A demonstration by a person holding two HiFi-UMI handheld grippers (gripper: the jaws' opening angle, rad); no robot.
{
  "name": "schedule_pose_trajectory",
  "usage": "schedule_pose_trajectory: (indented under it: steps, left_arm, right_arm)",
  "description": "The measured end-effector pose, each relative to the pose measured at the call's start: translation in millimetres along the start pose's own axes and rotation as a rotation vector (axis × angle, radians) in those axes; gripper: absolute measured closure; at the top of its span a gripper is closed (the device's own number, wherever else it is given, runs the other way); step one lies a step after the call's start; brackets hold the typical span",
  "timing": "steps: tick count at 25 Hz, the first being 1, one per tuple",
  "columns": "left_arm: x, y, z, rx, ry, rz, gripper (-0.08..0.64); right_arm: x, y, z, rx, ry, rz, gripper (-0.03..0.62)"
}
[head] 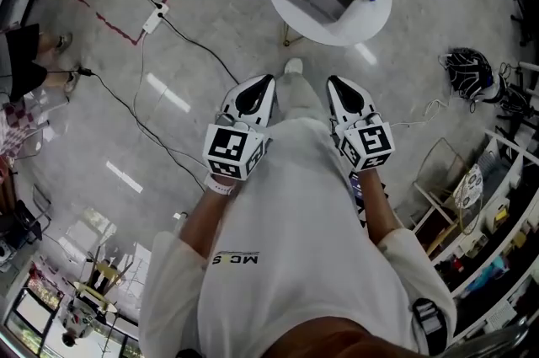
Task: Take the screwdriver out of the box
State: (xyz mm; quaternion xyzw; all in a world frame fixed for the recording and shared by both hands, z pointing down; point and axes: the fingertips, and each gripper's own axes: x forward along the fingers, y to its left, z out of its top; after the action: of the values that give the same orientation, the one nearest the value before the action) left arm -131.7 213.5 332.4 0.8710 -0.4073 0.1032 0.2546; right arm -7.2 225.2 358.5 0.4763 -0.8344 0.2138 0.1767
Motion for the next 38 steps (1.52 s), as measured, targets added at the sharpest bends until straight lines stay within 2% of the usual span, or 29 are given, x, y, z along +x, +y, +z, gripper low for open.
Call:
schedule_pose_trajectory:
  steps: [7, 10, 13, 19, 24, 30, 38]
  left_arm:
    - [38, 15, 29, 0.021, 0.008, -0.004, 0.557]
    - [56, 29, 51, 0.020, 0.001, 0.006, 0.557]
    - [84, 31, 74, 0.060, -0.008, -0.001, 0.557]
    - [134, 35, 105, 0.095, -0.023, 0.019, 0.557]
    - [168, 26, 105, 0.076, 0.023, 0.010, 0.557]
    - [194, 16, 98, 0.080, 0.115, -0.029, 0.557]
    - [217, 21, 86, 0.088, 0.178, -0.043, 0.557]
  right_arm:
    - [42, -23, 16, 0.028, 0.006, 0.025, 0.514]
    - [66, -36, 35, -0.003, -0.001, 0.035, 0.514]
    - [80, -60, 55, -0.042, -0.022, 0.042, 0.514]
    - [103, -113, 69, -0.077, -0.011, 0.059, 0.514]
    - [123, -144, 72, -0.058, 0.010, 0.080, 0.514]
    - [132, -150, 69, -0.025, 0.029, 0.105, 0.513]
    - [146, -159, 57, 0.032, 0.061, 0.129, 0.512]
